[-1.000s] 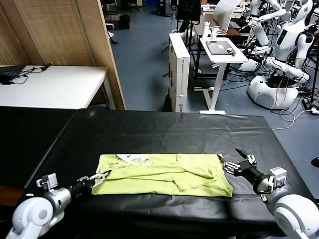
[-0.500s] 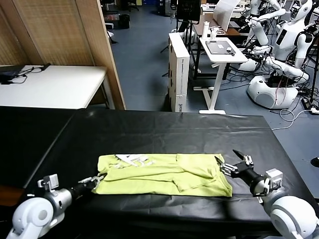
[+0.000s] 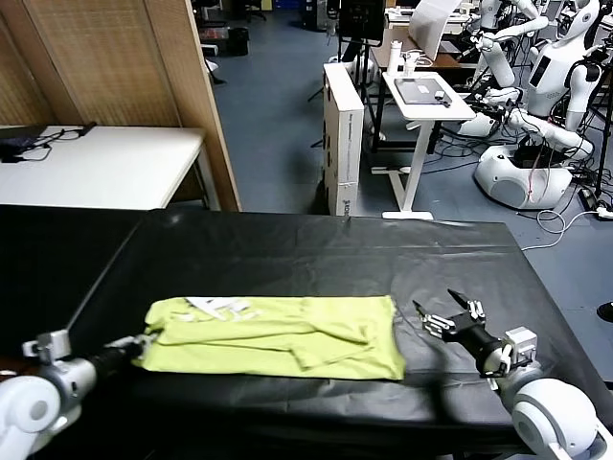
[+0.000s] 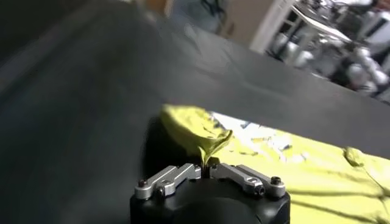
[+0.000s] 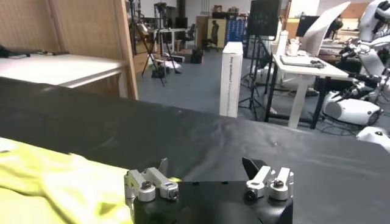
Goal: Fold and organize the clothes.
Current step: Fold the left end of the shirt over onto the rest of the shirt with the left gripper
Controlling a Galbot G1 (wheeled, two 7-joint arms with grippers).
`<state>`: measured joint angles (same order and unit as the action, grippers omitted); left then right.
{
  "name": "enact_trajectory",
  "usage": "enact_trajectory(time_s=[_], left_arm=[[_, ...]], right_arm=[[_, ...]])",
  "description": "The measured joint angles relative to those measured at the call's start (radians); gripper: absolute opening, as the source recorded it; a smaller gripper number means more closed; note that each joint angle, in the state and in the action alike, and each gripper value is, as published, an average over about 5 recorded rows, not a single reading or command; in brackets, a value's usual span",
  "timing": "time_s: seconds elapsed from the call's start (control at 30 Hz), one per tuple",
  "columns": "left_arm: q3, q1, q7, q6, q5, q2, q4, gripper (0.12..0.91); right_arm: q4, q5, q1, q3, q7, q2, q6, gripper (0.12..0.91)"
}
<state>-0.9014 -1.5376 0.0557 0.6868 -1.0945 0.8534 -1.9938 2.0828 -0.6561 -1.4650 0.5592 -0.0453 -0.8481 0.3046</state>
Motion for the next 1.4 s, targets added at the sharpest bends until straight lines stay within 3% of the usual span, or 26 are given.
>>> enact_trajectory(time_s=[0.17,0.37,0.9,1.4], left_arm=[[0.035,0.02,0.037,0.02,0.0,0.059,-0.097,0.175],[0.165,0.053,0.064,0.026,0.001,0.153,-0.186,0.175],[0.556,0.204,0.119,0.029,0.058,0.378,-0.162,0.175],[0.668,0.235,0.126,0.031,0.112,0.484,-0.137,0.175]], right_arm=[[-0.011,0.03,-0.046,0.028,0.014,-0.024,-0.078,0.907],[-0.01,0.091,-0.126,0.07,0.02,-0.063,-0.107,0.907],[0.023,0.161,-0.255,0.155,0.024,-0.138,-0.125,0.907],[0.015,0.174,-0.246,0.131,0.025,-0.135,-0.123,0.907]])
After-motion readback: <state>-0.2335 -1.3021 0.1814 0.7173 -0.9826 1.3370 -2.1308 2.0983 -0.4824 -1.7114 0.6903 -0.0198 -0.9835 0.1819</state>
